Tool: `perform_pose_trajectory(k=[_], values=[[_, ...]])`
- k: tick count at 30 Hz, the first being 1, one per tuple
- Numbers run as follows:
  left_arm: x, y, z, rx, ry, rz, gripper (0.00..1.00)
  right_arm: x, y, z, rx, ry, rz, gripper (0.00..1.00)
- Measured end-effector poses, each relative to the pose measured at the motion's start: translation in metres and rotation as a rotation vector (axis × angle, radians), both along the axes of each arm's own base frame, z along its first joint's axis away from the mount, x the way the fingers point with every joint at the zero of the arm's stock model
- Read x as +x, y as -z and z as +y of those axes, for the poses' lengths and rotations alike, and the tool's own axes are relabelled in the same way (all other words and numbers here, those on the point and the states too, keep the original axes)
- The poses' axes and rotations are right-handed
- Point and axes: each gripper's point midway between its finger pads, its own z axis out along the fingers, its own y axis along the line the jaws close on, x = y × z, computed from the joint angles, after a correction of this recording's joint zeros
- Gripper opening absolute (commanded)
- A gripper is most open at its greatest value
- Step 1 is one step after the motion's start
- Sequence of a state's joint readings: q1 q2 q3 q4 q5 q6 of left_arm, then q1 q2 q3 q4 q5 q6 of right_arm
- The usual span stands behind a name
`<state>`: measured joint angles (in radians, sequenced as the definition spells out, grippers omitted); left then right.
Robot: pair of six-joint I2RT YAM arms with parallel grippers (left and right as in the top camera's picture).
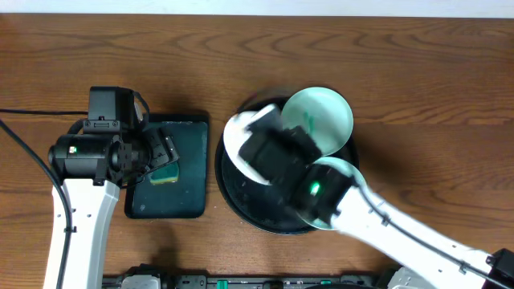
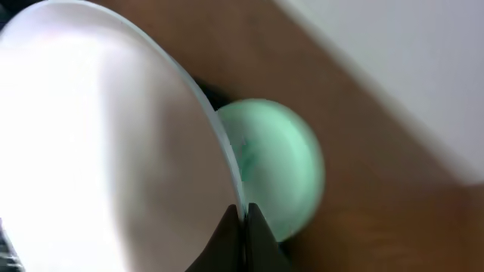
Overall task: Clean dirty plates on tray and stack at the side
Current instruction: 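Carry the white plate right and set it on the table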
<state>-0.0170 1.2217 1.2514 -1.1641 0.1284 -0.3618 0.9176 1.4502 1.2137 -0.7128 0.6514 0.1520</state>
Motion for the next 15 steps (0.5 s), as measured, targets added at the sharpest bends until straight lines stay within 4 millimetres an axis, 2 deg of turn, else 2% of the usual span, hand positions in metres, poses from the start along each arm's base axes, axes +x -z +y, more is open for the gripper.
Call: perform_pose_trajectory(k=[4,8,11,12,15], values=[[0.0,0.0,0.0,0.0,0.0,-0.001,0.8,0.029,0.013,-0.028,0.234,0.148,0.119,0.01],[0.0,0.0,0.0,0.0,0.0,0.0,0.81,0.06,0.02,-0.075,0.483,0.316,0.219,0.01],[0.0,0.0,0.0,0.0,0.0,0.0,0.81,0.081,0.02,-0.128,0.662,0.462,0.255,0.01],[0.0,0.0,0.0,0.0,0.0,0.0,0.81,0.085,0.02,-0.142,0.701,0.497,0.258,0.01],[0.0,0.0,0.0,0.0,0.0,0.001,0.81,0.092,0.019,-0.202,0.813,0.639,0.244,0.01]])
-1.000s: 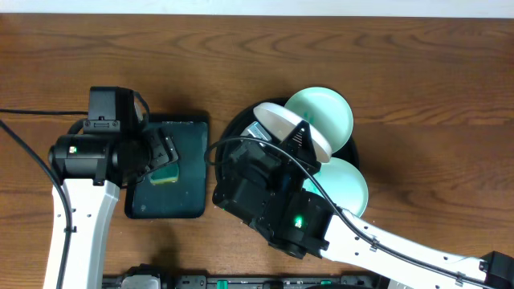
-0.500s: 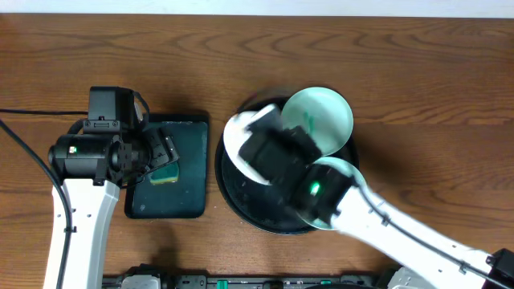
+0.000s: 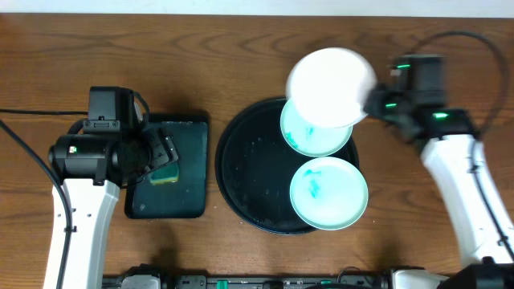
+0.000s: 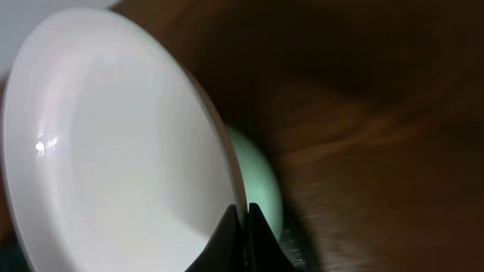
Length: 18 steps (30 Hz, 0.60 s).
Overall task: Clean dirty plates on tray and stack at the side
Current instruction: 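Carry the white plate right and set it on the table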
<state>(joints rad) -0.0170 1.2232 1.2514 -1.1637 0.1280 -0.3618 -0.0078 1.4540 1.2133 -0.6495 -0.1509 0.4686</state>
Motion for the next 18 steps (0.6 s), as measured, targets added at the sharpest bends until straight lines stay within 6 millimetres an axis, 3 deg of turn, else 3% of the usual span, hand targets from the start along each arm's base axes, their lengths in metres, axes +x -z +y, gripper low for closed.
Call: perform_pose_trajectory(k=[3,5,9,13,18], values=[[0.001,0.001,0.0,0.0,0.0,0.006,0.81,-0.005,0.002,-0.053,0.053,0.136,0.02,0.01],[0.001,0.004,0.0,0.0,0.0,0.016,0.81,-0.016,0.009,-0.103,0.084,0.27,0.048,0.01],[0.002,0.007,0.0,0.0,0.0,0.027,0.81,-0.032,0.032,-0.164,0.124,0.434,0.103,0.01],[0.003,0.008,0.0,0.0,0.0,0.032,0.81,-0.051,0.072,-0.201,0.165,0.544,0.202,0.01],[0.003,0.008,0.0,0.001,0.0,0.032,0.81,-0.064,0.122,-0.223,0.189,0.612,0.318,0.01]])
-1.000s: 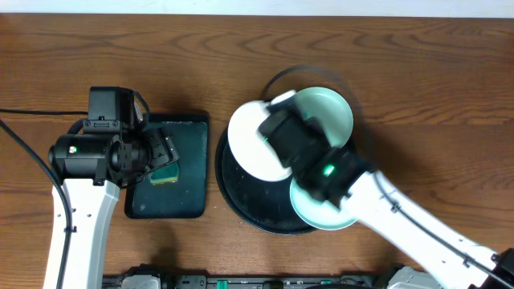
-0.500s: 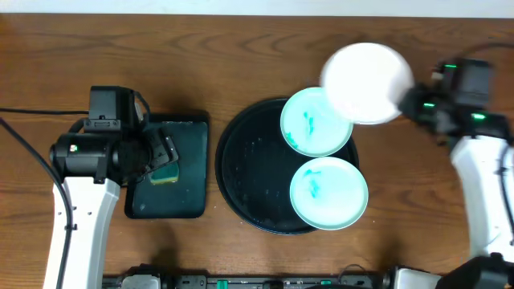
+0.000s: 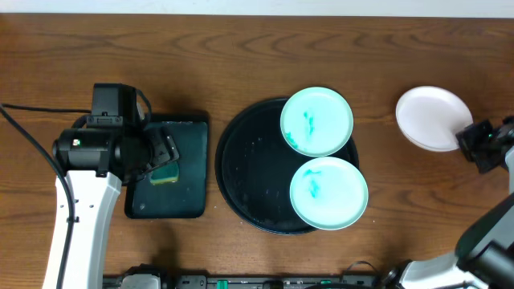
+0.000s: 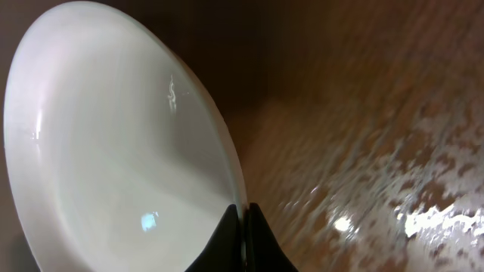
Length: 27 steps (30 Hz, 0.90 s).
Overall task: Clean dirty plates on tray and stack at the side
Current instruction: 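Carry the white plate right and set it on the table, then release the white plate and move the right gripper to the lower green plate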
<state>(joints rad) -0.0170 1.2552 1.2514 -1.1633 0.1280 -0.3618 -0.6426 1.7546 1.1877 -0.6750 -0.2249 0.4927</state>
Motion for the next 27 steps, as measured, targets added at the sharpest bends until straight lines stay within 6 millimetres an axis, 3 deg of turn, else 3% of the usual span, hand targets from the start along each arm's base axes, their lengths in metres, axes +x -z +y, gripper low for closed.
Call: perform_pose_trajectory(k=[5,6,7,8,10,11,14,17,21,24,25,26,27], values=[[0.0,0.0,0.0,0.0,0.0,0.0,0.81,-0.013,0.038,-0.016,0.041,0.048,0.073,0.02],[0.0,0.0,0.0,0.0,0.0,0.0,0.81,-0.016,0.042,-0.019,0.048,0.056,0.082,0.12],[0.0,0.0,0.0,0.0,0.0,0.0,0.81,-0.019,0.045,-0.022,0.052,0.063,0.088,0.41],[0.0,0.0,0.0,0.0,0.0,0.0,0.81,-0.022,0.047,-0.025,0.051,0.066,0.092,0.61],[0.0,0.0,0.0,0.0,0.0,0.0,0.81,-0.025,0.046,-0.03,0.054,0.078,0.086,0.75],[0.0,0.0,0.0,0.0,0.0,0.0,0.81,-0.025,0.046,-0.031,0.058,0.08,0.08,0.91],[0.0,0.0,0.0,0.0,0.0,0.0,0.81,-0.026,0.044,-0.027,0.082,0.071,0.073,0.92],[0.0,0.0,0.0,0.0,0.0,0.0,0.81,-0.024,0.029,-0.023,0.085,0.054,0.057,0.92],[0.0,0.0,0.0,0.0,0.0,0.0,0.81,-0.014,-0.025,-0.018,0.017,0.019,-0.028,0.93],[0.0,0.0,0.0,0.0,0.0,0.0,0.81,-0.007,-0.077,0.003,-0.05,-0.068,-0.111,0.94],[0.0,0.0,0.0,0.0,0.0,0.0,0.81,-0.006,-0.091,0.013,-0.066,-0.103,-0.136,0.88],[0.0,0.0,0.0,0.0,0.0,0.0,0.81,-0.007,-0.103,0.025,-0.078,-0.142,-0.152,0.76],[0.0,0.0,0.0,0.0,0.0,0.0,0.81,-0.008,-0.114,0.04,-0.078,-0.18,-0.166,0.77]])
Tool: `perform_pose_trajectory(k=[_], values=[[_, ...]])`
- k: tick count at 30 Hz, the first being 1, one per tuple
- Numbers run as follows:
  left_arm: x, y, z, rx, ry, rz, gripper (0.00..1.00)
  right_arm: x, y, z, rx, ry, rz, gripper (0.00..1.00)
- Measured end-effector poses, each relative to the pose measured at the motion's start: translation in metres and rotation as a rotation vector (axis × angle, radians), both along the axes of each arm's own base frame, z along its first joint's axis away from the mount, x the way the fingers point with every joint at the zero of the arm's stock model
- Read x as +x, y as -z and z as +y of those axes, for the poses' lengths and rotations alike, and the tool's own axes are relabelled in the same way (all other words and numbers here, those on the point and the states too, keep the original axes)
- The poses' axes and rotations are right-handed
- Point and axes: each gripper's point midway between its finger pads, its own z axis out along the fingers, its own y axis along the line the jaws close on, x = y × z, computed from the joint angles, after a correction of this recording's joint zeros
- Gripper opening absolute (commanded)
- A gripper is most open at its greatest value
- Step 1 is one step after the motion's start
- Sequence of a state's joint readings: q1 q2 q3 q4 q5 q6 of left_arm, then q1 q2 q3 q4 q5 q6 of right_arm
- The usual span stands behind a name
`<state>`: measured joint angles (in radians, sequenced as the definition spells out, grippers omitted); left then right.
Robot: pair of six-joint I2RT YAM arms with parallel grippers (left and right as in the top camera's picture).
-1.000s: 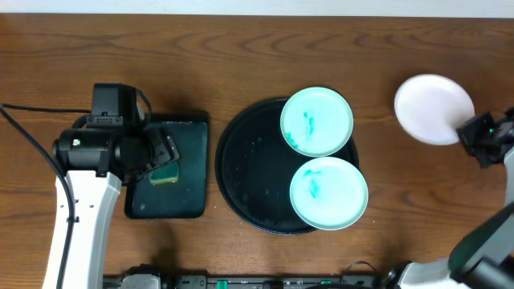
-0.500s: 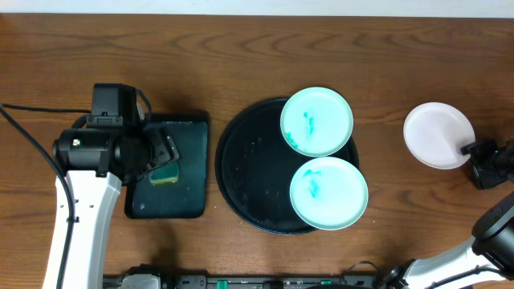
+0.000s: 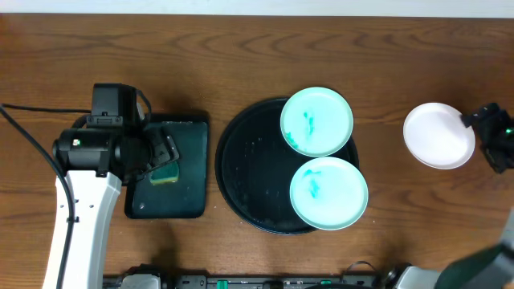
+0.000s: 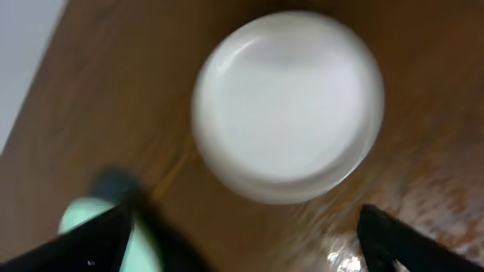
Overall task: Clean dirty plates on tray and stack at the side
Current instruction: 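Release the white plate and move the right gripper to the lower green plate, then grip the lower green plate rim and slide it toward the tray center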
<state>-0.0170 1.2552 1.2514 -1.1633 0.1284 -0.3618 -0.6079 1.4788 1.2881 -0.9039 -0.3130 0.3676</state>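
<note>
A clean white plate (image 3: 438,135) lies flat on the bare wood at the far right, blurred in the right wrist view (image 4: 287,106). My right gripper (image 3: 475,122) is just right of its rim, open (image 4: 246,230), with nothing between its fingers. Two mint-green plates smeared with teal sit on the round black tray (image 3: 245,172): one at the back (image 3: 316,121), one at the front (image 3: 328,193). My left gripper (image 3: 163,156) hovers at a yellow-green sponge (image 3: 165,173); whether it grips the sponge does not show.
The sponge rests on a dark green rectangular mat (image 3: 170,201) left of the tray. A black cable (image 3: 32,108) runs in from the left edge. The table's far edge lies along the top of the overhead view.
The white plate was tilted in my shut right gripper over the right side of the table. Now it lies flat on the wood, let go, and the gripper is open beside it.
My right gripper held the white plate by its rim over the tray. Then the plate was above the tray's back right, then out over the far right of the table. Now it rests there, released. The left arm stayed at the sponge throughout.
</note>
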Motion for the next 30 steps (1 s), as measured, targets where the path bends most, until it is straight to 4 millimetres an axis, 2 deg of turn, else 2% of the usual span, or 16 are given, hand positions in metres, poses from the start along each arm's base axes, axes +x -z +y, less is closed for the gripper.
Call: perform_pose_trajectory(k=[1,4,8,10,13,16,17,19,21,26,30], values=[[0.0,0.0,0.0,0.0,0.0,0.0,0.81,-0.002,-0.009,0.014,-0.002,-0.041,-0.01,0.99],[0.0,0.0,0.0,0.0,0.0,0.0,0.81,-0.006,-0.022,0.053,0.026,-0.144,-0.024,0.99],[0.0,0.0,0.0,0.0,0.0,0.0,0.81,-0.015,-0.02,0.1,0.108,-0.269,0.019,0.85],[0.0,0.0,0.0,0.0,0.0,0.0,0.81,-0.028,-0.01,0.121,0.151,-0.313,0.086,0.79],[0.0,0.0,0.0,0.0,0.0,0.0,0.81,-0.047,0.011,0.143,0.188,-0.36,0.189,0.63],[0.0,0.0,0.0,0.0,0.0,0.0,0.81,-0.064,0.036,0.158,0.192,-0.403,0.282,0.51],[0.0,0.0,0.0,0.0,0.0,0.0,0.81,-0.069,0.045,0.162,0.19,-0.414,0.306,0.43],[0.0,0.0,0.0,0.0,0.0,0.0,0.81,-0.077,0.062,0.17,0.186,-0.435,0.343,0.36],[0.0,0.0,0.0,0.0,0.0,0.0,0.81,-0.084,0.081,0.174,0.185,-0.438,0.369,0.42],[0.0,0.0,0.0,0.0,0.0,0.0,0.81,-0.098,0.116,0.175,0.197,-0.4,0.409,0.42],[0.0,0.0,0.0,0.0,0.0,0.0,0.81,-0.102,0.129,0.178,0.21,-0.392,0.405,0.42]])
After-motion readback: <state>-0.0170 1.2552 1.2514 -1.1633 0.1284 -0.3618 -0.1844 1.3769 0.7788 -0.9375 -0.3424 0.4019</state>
